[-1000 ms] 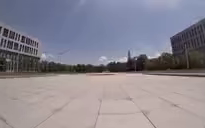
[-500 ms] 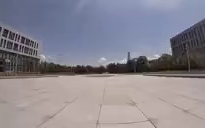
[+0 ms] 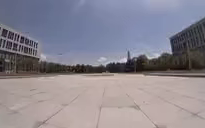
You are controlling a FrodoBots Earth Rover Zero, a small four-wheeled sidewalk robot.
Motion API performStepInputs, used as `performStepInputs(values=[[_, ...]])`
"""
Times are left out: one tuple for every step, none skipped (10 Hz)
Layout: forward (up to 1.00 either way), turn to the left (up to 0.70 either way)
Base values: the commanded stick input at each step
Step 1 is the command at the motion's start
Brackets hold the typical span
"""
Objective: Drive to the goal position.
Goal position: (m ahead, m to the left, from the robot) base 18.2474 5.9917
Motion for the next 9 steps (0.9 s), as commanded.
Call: performStepInputs(values=[[0.5,0.01],[0.5,0.01],[0.5,0.01],[0.5,0.01],[0.5,0.01],[0.5,0.01],[0.5,0.01],[0.5,0.01],[0.5,0.01]])
